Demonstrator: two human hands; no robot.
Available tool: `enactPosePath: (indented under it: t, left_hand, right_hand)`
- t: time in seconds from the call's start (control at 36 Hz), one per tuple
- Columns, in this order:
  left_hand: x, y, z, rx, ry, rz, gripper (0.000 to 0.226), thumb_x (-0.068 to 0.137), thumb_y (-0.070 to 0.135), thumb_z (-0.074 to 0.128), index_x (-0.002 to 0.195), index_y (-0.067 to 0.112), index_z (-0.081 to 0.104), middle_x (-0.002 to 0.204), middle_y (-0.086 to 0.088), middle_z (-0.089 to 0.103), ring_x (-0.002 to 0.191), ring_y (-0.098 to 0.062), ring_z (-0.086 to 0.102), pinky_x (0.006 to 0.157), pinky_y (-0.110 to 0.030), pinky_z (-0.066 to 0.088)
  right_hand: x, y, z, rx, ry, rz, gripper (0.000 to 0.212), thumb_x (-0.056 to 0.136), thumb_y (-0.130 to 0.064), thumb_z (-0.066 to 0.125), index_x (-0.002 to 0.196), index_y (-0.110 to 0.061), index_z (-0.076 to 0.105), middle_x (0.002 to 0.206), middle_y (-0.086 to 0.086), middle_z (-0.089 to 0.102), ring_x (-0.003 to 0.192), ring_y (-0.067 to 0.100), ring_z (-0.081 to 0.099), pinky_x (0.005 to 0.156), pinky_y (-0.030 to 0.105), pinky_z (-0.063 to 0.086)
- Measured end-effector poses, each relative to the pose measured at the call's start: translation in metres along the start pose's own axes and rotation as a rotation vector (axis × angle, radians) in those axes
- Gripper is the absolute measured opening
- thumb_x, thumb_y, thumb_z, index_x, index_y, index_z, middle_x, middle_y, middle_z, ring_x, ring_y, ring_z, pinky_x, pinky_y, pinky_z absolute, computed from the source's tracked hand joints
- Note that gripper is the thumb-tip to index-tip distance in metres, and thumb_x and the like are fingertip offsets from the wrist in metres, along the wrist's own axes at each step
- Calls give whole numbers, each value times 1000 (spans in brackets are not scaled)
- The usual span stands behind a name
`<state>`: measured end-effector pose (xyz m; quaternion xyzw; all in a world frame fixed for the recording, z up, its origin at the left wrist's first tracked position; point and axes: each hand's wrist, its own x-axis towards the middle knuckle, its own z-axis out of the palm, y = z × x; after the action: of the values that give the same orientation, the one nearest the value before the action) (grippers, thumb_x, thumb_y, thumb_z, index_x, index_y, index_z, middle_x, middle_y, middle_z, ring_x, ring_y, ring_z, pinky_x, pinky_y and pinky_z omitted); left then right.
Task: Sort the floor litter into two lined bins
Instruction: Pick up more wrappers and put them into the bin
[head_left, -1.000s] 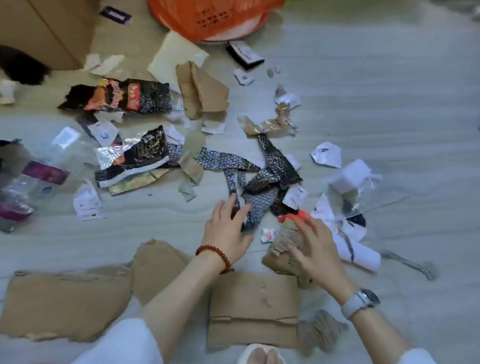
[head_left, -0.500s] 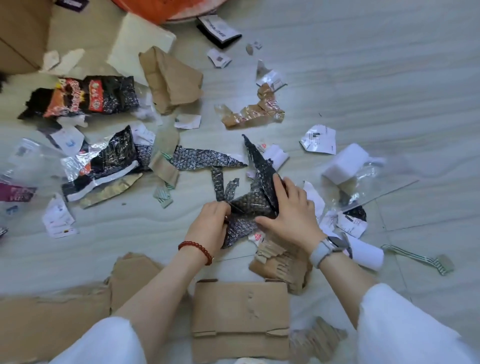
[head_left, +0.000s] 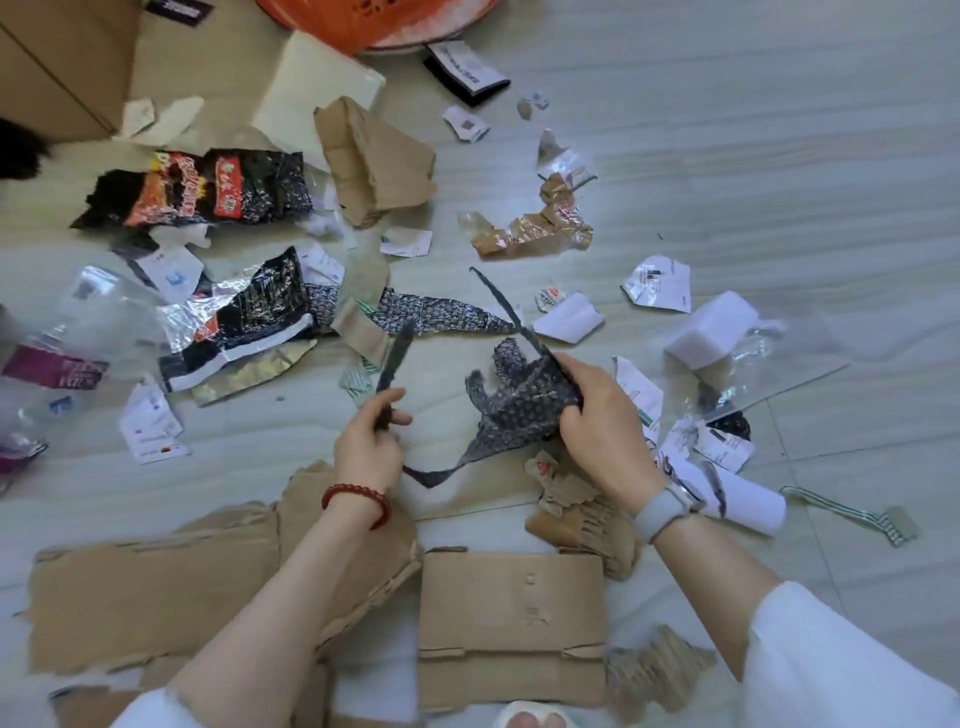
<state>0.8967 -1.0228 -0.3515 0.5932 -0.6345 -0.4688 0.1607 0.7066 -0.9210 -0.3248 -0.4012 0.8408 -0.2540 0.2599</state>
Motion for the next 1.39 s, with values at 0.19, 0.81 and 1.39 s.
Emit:
enactPosePath:
  t: [0.19, 0.81, 1.39]
  left_hand:
    - [-21, 22, -5, -688, -358, -398, 82, 72, 58, 57, 141, 21, 32, 129, 4, 46, 107, -19, 53, 102, -50, 39]
    - [-11, 2, -47, -618, 64, -263, 54, 91, -14, 29, 108, 30, 55, 80, -5, 53, 56, -8, 56, 64, -26, 45]
    - [-45, 15, -53, 511, -309, 157, 49, 99, 42, 11, 110, 20, 54, 90, -1, 43, 91, -24, 47, 72, -29, 27]
  right_hand:
    - [-24, -47, 31, 290, 128, 55, 26, 89, -5, 52, 113, -11, 57, 106, 3, 57, 99, 17, 54, 86, 23, 40]
    - [-71, -72, 57, 385, -519, 167, 49, 90, -39, 53, 134, -30, 34, 112, -2, 56, 90, 15, 61, 72, 26, 53]
    - [-48, -91, 56, 1324, -386, 699, 38, 101, -24, 33, 129, 1, 39, 98, 18, 58, 86, 28, 60, 78, 34, 50]
